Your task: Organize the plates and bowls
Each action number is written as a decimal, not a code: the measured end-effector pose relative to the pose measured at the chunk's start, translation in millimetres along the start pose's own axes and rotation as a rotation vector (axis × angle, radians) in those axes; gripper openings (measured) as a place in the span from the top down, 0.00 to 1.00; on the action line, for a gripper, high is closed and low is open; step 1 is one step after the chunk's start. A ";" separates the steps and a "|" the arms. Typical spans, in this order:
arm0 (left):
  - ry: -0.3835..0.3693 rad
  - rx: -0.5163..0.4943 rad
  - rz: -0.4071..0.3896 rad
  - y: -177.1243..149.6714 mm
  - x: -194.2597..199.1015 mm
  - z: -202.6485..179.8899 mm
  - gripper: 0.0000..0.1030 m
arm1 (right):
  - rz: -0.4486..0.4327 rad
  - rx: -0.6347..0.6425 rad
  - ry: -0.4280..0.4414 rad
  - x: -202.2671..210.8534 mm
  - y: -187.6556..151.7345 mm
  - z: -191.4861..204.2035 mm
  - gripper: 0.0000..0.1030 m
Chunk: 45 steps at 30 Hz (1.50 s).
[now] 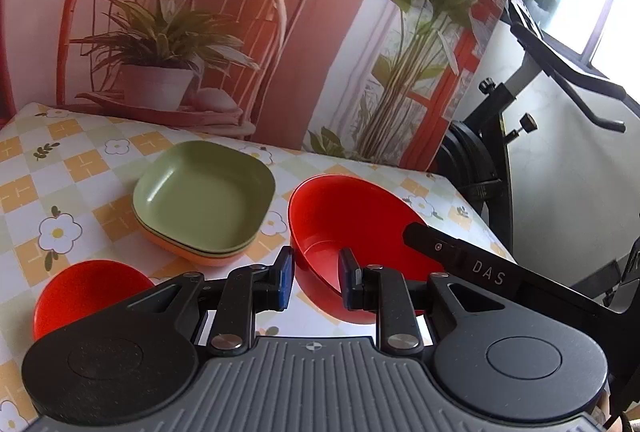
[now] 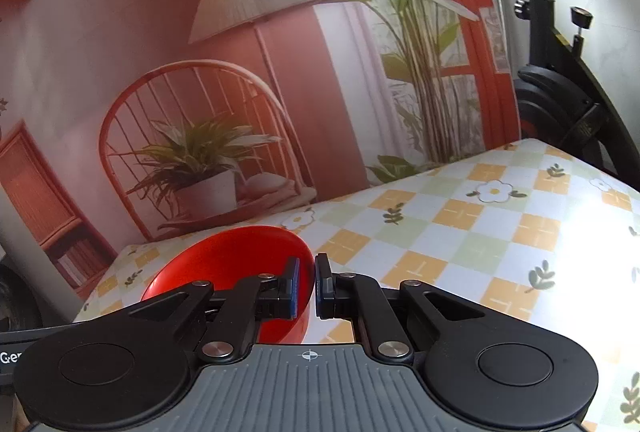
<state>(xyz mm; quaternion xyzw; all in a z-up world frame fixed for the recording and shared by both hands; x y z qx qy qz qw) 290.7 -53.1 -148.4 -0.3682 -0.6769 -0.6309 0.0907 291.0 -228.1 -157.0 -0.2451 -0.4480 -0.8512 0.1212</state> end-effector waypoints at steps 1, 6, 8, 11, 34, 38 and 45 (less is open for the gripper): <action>0.008 0.006 -0.012 3.6 4.4 5.1 0.76 | 0.004 0.009 0.011 -3.0 1.8 7.7 0.93; 0.038 0.039 -0.066 19.3 29.5 36.0 0.76 | 0.026 0.038 0.068 -21.4 5.9 50.9 0.93; 0.041 0.047 -0.078 24.2 39.3 49.5 0.76 | 0.029 0.051 0.090 -28.0 4.2 68.1 0.93; 0.055 0.061 -0.099 28.1 53.6 70.1 0.76 | 0.051 0.065 0.123 -37.4 -5.2 91.5 0.93; 0.112 0.155 0.048 -43.9 54.9 141.1 0.76 | 0.244 0.166 0.149 -52.6 -105.9 125.1 0.92; 0.119 0.168 0.078 -60.1 51.2 142.9 0.76 | 0.265 0.182 0.150 -50.8 -117.4 122.7 0.92; 0.130 0.158 0.101 -71.1 44.8 142.6 0.76 | 0.274 0.186 0.149 -51.9 -123.2 118.6 0.93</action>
Point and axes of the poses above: each gripper's, at about its wrist camera, not at the fingertips, and x roughly against the way its jaws point, z to its left, y to its top, the point moved 6 cm from there along -x, roughly the way its jaws point, and after that the axes turned 10 degrees about -x, right-handed, at the moved point
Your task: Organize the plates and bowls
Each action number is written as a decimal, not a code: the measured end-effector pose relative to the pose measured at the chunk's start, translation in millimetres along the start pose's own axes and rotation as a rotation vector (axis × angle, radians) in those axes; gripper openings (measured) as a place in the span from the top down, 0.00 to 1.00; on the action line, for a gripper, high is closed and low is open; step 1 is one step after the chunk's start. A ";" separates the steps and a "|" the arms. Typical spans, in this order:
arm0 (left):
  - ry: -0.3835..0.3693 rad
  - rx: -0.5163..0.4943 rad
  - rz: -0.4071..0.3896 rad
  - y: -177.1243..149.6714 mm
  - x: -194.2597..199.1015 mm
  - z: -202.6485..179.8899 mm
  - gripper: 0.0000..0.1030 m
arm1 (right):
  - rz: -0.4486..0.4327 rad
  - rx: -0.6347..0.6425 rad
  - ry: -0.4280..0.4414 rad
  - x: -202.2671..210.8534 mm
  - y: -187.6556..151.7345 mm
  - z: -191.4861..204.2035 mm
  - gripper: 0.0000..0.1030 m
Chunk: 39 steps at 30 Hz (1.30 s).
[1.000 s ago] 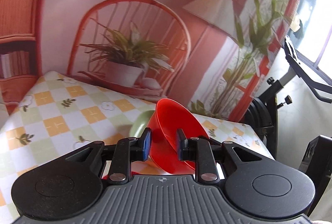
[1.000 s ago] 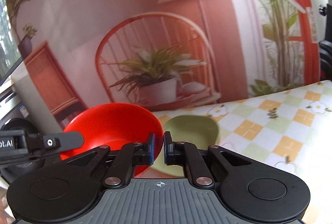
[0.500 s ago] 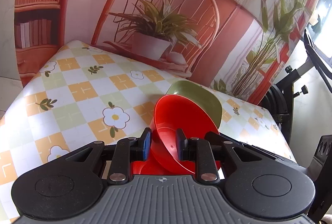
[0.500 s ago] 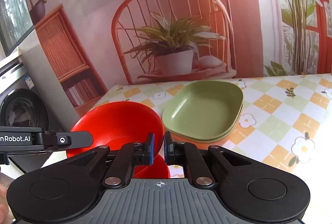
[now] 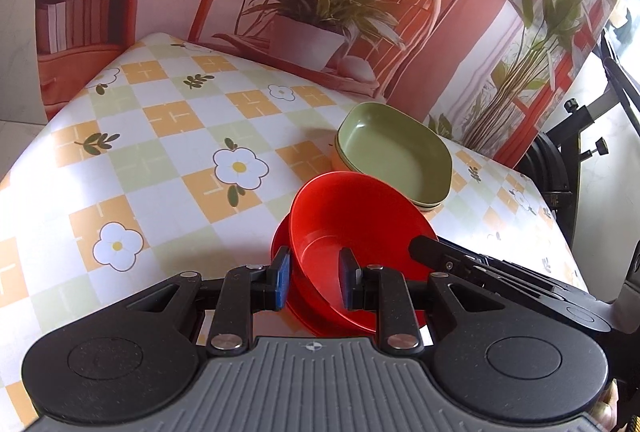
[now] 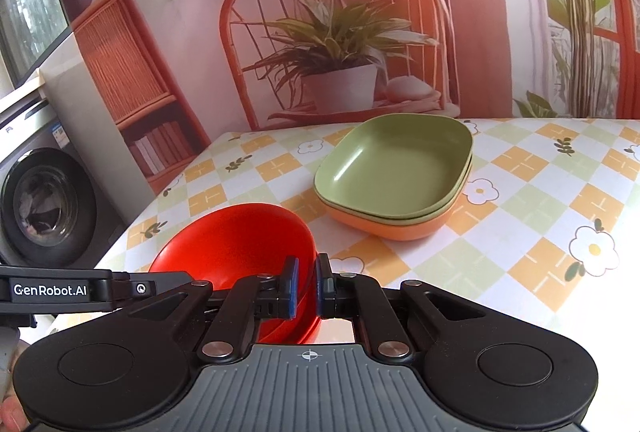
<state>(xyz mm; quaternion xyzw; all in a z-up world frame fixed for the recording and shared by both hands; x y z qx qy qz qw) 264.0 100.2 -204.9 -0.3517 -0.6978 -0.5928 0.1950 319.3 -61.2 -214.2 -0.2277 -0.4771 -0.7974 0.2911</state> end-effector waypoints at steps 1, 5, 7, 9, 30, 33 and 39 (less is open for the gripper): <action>0.003 -0.004 -0.001 0.2 -0.4 0.0 0.76 | 0.003 0.000 -0.001 -0.7 -0.2 -0.8 0.93; 0.009 -0.009 0.003 -1.7 -2.6 -0.9 0.76 | 0.015 -0.004 -0.002 -3.7 -3.2 -4.0 0.93; 0.007 -0.006 0.007 -2.9 -3.9 -0.5 0.76 | 0.015 -0.007 0.000 -4.0 -4.1 -4.9 0.93; 0.007 -0.008 0.007 -3.3 -4.0 -0.6 0.76 | 0.013 -0.005 0.001 -3.8 -4.5 -5.8 0.93; 0.063 -0.004 0.014 -4.9 -6.6 4.1 0.76 | 0.034 -0.031 -0.005 -7.7 -10.7 -14.7 0.91; 0.061 0.016 0.022 -7.2 -8.7 7.4 0.76 | 0.039 -0.034 -0.004 -9.1 -12.0 -15.4 0.89; 0.047 0.063 0.039 -14.3 -14.6 11.6 0.75 | 0.055 -0.054 0.004 -12.7 -14.7 -17.2 0.86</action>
Point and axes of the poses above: each gripper's, at about its wrist camera, not at the fingertips, and x roughly against the way its jaws point, z to its left, y to its top, the point moved 6 cm from there along -x, roughly the way its jaws point, and after that the axes turned 10 degrees about -x, right-handed, at the moved point
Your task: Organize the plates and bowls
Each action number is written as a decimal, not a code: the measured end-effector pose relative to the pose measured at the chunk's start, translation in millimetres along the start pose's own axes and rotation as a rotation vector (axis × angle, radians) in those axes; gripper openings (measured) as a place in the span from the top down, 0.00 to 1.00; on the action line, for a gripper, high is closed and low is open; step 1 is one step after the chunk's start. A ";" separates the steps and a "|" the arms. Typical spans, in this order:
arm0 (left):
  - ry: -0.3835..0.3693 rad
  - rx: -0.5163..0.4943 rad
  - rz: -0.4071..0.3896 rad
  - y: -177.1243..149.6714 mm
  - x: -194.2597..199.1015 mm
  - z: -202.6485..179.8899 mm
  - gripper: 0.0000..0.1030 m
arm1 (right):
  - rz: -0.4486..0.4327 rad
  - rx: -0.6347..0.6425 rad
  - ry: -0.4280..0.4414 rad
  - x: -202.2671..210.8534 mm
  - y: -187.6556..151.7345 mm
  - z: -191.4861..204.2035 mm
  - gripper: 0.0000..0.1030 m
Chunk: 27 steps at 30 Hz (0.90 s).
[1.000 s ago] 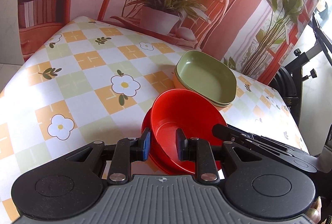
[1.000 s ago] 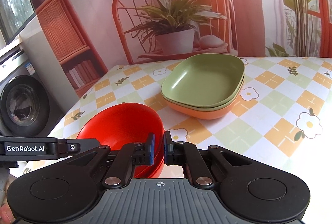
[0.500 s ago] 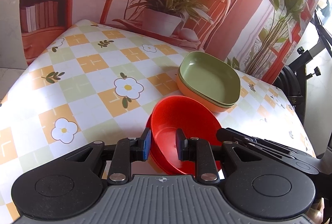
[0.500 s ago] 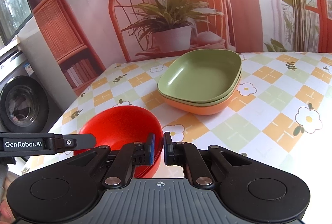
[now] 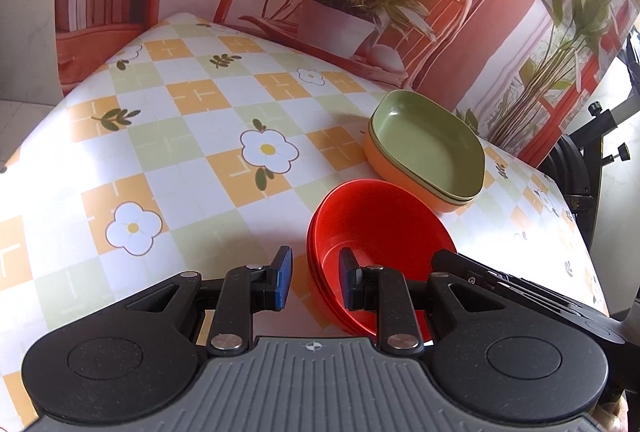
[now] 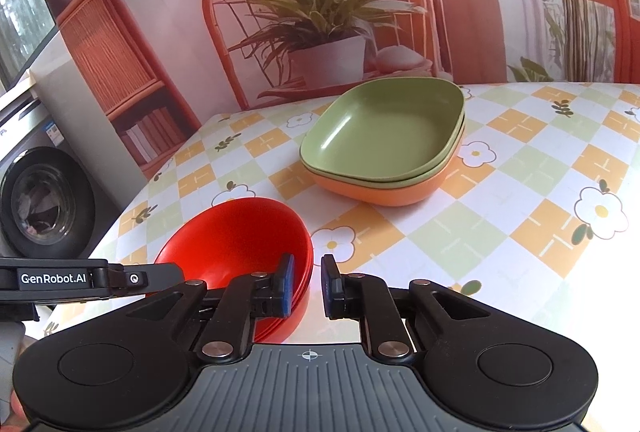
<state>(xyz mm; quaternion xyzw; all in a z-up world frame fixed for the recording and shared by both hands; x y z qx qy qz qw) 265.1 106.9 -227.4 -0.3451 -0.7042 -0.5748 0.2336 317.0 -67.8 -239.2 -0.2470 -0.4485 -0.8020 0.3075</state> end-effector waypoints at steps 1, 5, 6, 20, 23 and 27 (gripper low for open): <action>-0.005 0.008 0.003 -1.5 -1.3 0.7 0.75 | 0.004 -0.004 0.003 -0.6 -0.5 -0.3 0.86; -0.022 0.032 0.011 -6.5 -6.2 2.2 0.75 | 0.014 -0.022 0.015 -2.7 -1.9 -1.4 0.85; -0.025 0.036 0.010 -7.1 -7.1 2.4 0.76 | 0.017 -0.024 0.017 -3.3 -2.0 -1.8 0.85; -0.058 0.034 0.000 -8.5 -9.5 -3.5 0.76 | 0.035 -0.048 0.043 -6.6 -4.1 -2.5 0.87; -0.058 0.036 -0.001 -8.6 -10.1 -3.5 0.76 | 0.035 -0.049 0.045 -6.3 -4.4 -2.4 0.87; -0.058 0.033 0.002 -9.2 -10.3 -3.3 0.76 | 0.033 -0.050 0.044 -5.7 -4.3 -2.9 0.87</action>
Point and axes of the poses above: each gripper's, at about its wrist camera, not at the fingertips, and x roughly against the way its jaws point, z to its left, y to its top, the point moved 6 cm from there along -x, roughly the way its jaws point, and after that the axes turned 10 degrees about -x, right-handed, at the moved point
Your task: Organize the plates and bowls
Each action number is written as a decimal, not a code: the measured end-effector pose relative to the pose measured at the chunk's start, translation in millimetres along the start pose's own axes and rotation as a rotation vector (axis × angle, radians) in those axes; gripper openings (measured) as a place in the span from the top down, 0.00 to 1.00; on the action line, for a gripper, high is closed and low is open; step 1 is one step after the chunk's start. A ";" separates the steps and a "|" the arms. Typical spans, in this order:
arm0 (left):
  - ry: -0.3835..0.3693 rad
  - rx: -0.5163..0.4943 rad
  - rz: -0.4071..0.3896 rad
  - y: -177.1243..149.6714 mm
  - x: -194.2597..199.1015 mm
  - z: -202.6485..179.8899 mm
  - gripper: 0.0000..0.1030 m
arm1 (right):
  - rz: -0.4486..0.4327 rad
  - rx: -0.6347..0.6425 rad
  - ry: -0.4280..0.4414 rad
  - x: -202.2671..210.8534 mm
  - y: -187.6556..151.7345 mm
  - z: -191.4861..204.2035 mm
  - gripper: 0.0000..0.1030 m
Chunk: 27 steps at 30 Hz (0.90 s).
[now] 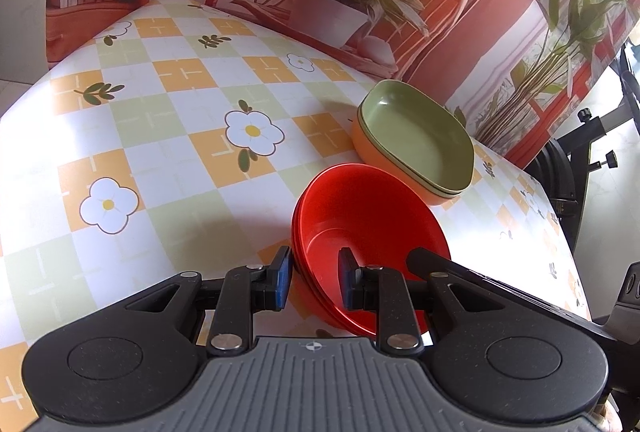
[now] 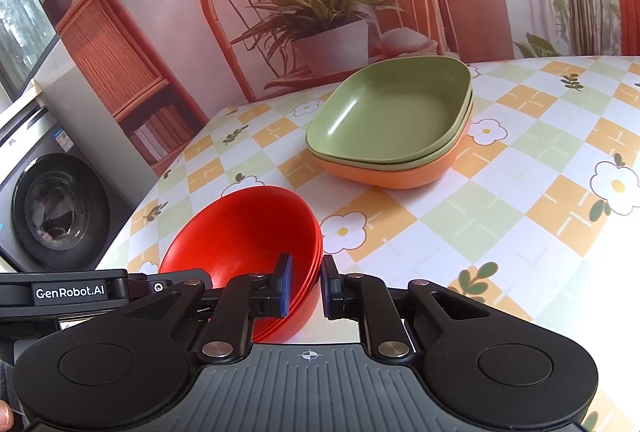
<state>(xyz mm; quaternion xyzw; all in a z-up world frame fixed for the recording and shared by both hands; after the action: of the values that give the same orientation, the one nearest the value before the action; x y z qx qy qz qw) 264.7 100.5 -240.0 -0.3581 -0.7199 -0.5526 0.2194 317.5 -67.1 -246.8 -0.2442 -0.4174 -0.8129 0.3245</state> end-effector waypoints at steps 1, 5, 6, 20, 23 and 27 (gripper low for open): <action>-0.001 -0.001 0.001 0.1 -0.2 0.0 0.76 | -0.002 -0.001 0.000 0.4 0.3 -0.3 0.87; -0.004 -0.006 -0.002 2.2 -0.3 -1.3 0.76 | -0.007 -0.006 0.001 2.6 2.3 -1.8 0.87; -0.005 -0.007 -0.003 2.9 0.1 -1.7 0.76 | -0.008 -0.008 0.002 3.1 3.0 -2.5 0.88; -0.036 -0.055 -0.015 19.8 -2.5 -20.6 0.76 | -0.071 -0.031 0.004 16.6 25.2 -10.6 0.89; -0.038 -0.084 -0.020 29.4 -6.9 -27.7 0.76 | -0.079 -0.050 0.003 17.0 37.4 -15.2 0.89; -0.053 -0.107 -0.031 49.3 -15.8 -35.3 0.76 | -0.102 -0.047 -0.001 17.0 57.9 -17.9 0.89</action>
<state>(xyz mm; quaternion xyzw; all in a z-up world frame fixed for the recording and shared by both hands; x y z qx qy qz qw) 309.5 69.1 -209.4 -0.3726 -0.7002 -0.5841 0.1723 346.2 -113.1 -214.9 -0.2307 -0.4102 -0.8379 0.2764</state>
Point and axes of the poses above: each gripper's, at about its wrist camera, not at the fingertips, and x roughly against the way its jaws point, z to its left, y to its top, the point moved 6 cm from there along -x, roughly the way its jaws point, and after that the axes turned 10 degrees about -x, right-handed, at the moved point
